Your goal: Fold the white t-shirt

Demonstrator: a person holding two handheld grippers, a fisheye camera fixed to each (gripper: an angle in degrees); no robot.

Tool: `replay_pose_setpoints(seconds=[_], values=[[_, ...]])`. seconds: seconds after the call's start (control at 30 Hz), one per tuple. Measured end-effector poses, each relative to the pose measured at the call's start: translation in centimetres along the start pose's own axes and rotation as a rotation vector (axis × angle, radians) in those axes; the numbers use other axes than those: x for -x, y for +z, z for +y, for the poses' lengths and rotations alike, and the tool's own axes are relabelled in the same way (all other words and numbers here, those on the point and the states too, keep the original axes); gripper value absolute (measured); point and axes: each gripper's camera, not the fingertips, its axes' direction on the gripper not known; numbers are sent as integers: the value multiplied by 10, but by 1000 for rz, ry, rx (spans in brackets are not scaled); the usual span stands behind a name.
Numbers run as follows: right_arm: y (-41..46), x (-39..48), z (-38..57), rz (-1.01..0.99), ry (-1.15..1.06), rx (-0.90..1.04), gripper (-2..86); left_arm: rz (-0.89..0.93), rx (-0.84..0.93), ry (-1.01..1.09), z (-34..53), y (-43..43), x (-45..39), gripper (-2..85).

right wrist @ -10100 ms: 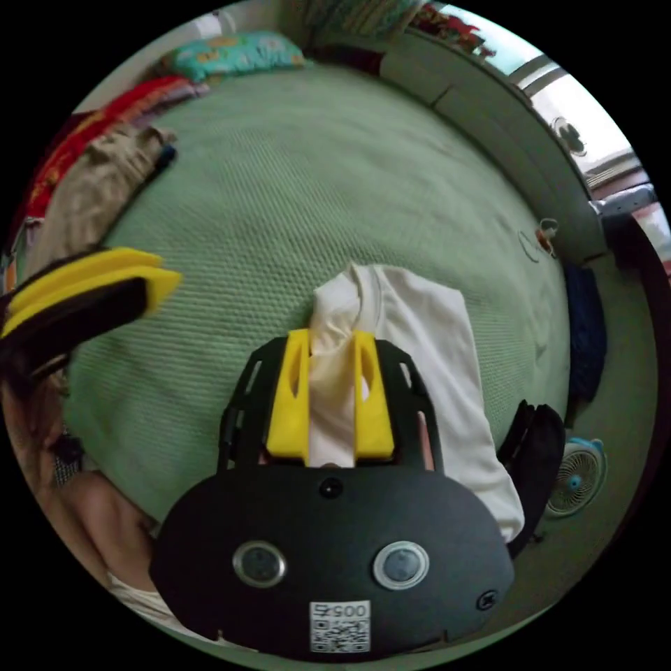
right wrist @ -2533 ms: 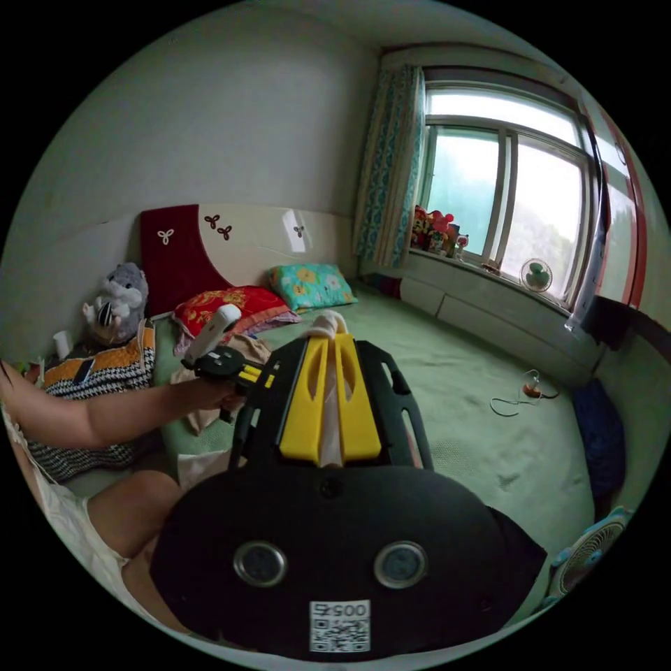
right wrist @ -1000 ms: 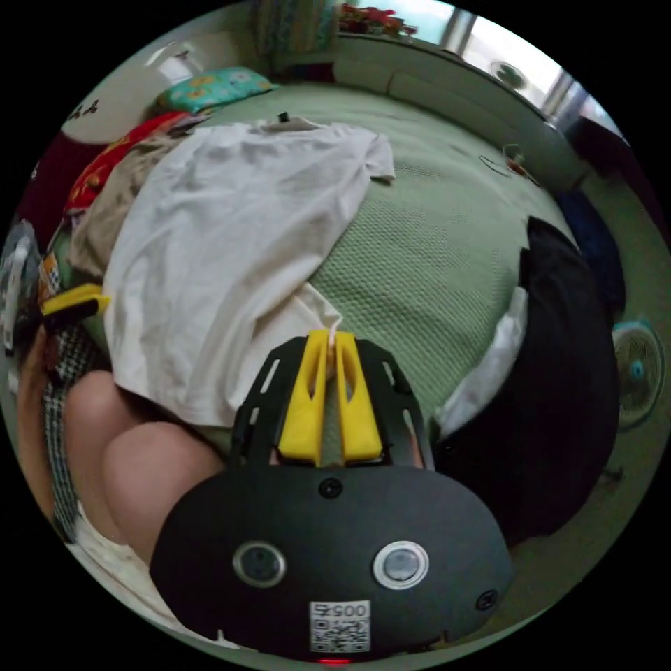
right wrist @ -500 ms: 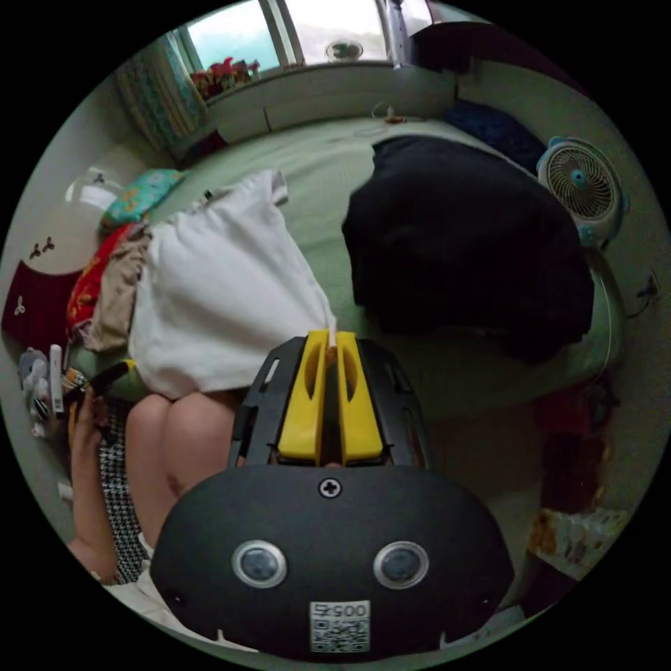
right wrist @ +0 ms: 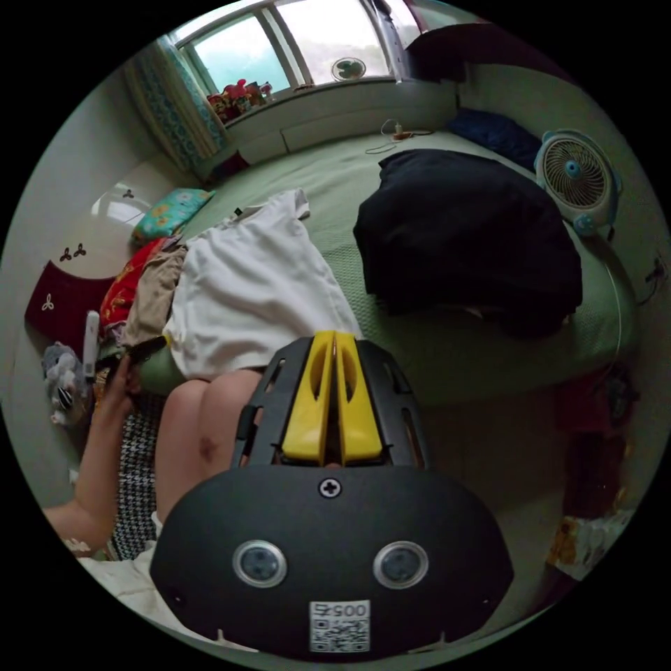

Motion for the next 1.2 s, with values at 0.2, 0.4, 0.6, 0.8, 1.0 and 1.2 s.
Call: replay_pose_setpoints(seconds=[0.2,0.4,0.6,0.8,1.0,1.2], values=[[-12,7,15,-13,-33,-31,-10,85,-86,10,-10,-83,16,6],[-13,12,31,-51,-15,-40,-10,-100,132,-45,7,-54,43,39],[0,27,42,10,-60,-6,-8,-34,189,-104,62,5,58,56],[29,39,32,76,-123,58,31,1,98,-139,94,23,68,120],[77,47,15,72,-115,178,83,78,78,-126,102,49,70,174],[95,77,1,199,-129,211,43,-88,133,-101,102,69,34,134]])
